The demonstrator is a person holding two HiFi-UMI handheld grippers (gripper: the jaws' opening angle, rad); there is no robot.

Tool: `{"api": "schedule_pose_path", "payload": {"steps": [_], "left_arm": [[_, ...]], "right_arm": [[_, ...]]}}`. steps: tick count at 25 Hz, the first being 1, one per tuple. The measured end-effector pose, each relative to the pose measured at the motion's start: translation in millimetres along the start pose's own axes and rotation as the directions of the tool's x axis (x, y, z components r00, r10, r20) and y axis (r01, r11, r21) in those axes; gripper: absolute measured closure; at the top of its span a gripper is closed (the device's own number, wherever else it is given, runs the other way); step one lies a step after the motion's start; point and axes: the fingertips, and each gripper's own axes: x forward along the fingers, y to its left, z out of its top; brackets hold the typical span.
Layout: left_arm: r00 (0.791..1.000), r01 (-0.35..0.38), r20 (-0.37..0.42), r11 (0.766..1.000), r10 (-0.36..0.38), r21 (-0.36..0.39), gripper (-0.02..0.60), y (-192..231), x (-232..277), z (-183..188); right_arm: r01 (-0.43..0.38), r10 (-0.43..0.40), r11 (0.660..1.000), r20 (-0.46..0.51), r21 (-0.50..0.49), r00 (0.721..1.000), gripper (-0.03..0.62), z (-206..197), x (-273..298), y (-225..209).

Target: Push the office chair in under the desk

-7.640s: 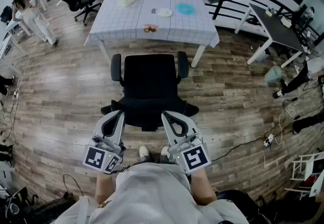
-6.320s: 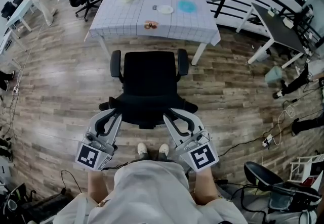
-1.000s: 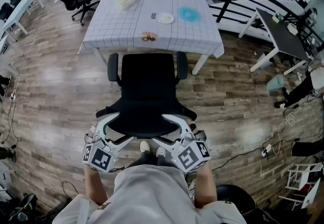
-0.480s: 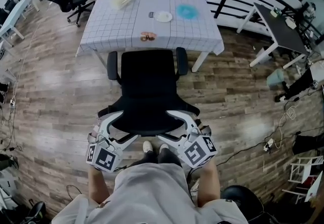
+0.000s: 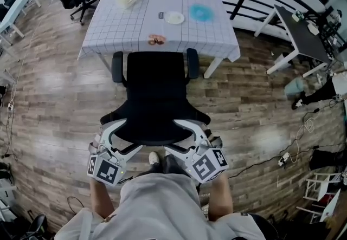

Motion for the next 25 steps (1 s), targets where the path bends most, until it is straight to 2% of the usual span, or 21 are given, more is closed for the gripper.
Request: {"api": "schedule_pose_path", "payload": {"steps": [25], "left_arm": [[1.0, 0.005, -0.015, 1.0, -0.005, -0.026, 0.199, 43, 33, -7]], "right_arm": [[-0.025, 0.025, 1.0, 0.006, -0.001, 1.0, 0.244, -9, 21, -49]]}}
